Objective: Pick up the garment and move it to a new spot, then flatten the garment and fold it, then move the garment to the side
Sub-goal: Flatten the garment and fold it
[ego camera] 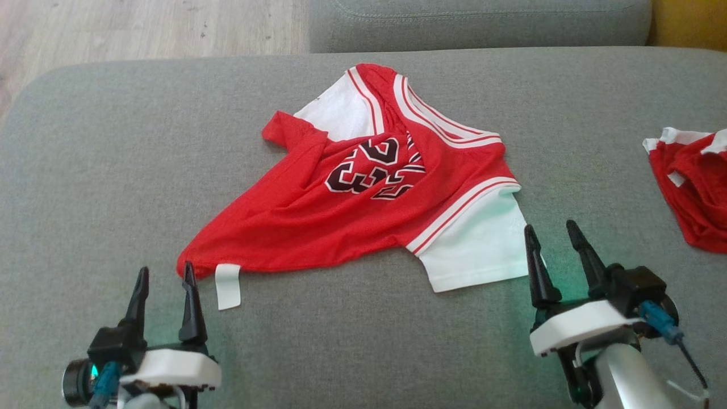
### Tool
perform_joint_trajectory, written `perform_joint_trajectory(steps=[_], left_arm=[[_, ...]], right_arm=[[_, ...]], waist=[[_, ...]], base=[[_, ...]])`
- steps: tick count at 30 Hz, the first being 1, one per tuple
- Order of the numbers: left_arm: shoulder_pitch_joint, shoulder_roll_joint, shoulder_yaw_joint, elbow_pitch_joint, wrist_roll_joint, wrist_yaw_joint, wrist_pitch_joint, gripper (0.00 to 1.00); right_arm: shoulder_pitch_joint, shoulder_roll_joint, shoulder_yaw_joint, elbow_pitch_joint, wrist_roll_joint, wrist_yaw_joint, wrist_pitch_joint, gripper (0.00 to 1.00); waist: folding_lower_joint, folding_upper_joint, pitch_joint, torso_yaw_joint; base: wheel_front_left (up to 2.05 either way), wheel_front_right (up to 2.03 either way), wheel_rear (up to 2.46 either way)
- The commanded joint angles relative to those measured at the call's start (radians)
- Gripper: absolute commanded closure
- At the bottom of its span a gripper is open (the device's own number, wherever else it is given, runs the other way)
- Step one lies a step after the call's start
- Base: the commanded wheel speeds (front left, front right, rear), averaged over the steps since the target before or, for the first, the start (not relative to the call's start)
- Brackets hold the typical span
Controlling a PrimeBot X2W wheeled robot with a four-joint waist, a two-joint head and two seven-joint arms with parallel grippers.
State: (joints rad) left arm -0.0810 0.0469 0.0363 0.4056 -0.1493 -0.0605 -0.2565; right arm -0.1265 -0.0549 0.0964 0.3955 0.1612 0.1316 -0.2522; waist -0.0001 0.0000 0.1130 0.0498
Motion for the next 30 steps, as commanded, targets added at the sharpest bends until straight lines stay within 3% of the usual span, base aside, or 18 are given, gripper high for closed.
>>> perform_joint_trajectory(steps=[1,23,24,25,26,27,30], left_arm=[[-0.017,0.004,0.036,-0.023,0.006,0.005,-0.005,0.00],[-0.026,0.003,-0.022,0.037,-0.029,0.004,-0.005,0.00],[-0.028,0.003,-0.023,0.041,-0.030,0.004,-0.005,0.00],[-0.030,0.003,-0.024,0.043,-0.031,0.003,-0.005,0.00],[-0.032,0.003,-0.024,0.045,-0.032,0.003,-0.005,0.00],[-0.034,0.003,-0.024,0.046,-0.032,0.003,-0.005,0.00],[-0.042,0.003,-0.020,0.056,-0.034,0.003,-0.005,0.00]], right_arm=[[-0.009,0.004,0.023,-0.011,-0.016,-0.001,-0.010,0.00],[-0.101,0.005,0.004,0.329,-0.058,-0.001,-0.010,0.00],[-0.107,0.005,0.004,0.344,-0.056,-0.001,-0.010,0.14],[-0.112,0.005,0.006,0.353,-0.051,-0.001,-0.010,0.53],[-0.116,0.005,0.006,0.358,-0.048,-0.001,-0.010,0.84],[-0.120,0.005,0.004,0.362,-0.044,-0.001,-0.010,1.00],[-0.125,0.005,-0.011,0.357,-0.039,-0.001,-0.010,1.00]], waist=[[0.0001,0.0000,0.001,0.002],[0.0001,0.0000,0.037,0.016],[0.0001,0.0000,0.040,0.015],[0.0001,0.0000,0.042,0.015],[0.0001,0.0000,0.045,0.013],[0.0001,0.0000,0.049,0.011],[0.0001,0.0000,0.059,0.003]], base=[[0.00,0.00,0.00],[0.00,0.00,0.00],[0.00,0.00,0.00],[0.00,0.00,0.00],[0.00,0.00,0.00],[0.00,0.00,0.00],[0.00,0.00,0.00]])
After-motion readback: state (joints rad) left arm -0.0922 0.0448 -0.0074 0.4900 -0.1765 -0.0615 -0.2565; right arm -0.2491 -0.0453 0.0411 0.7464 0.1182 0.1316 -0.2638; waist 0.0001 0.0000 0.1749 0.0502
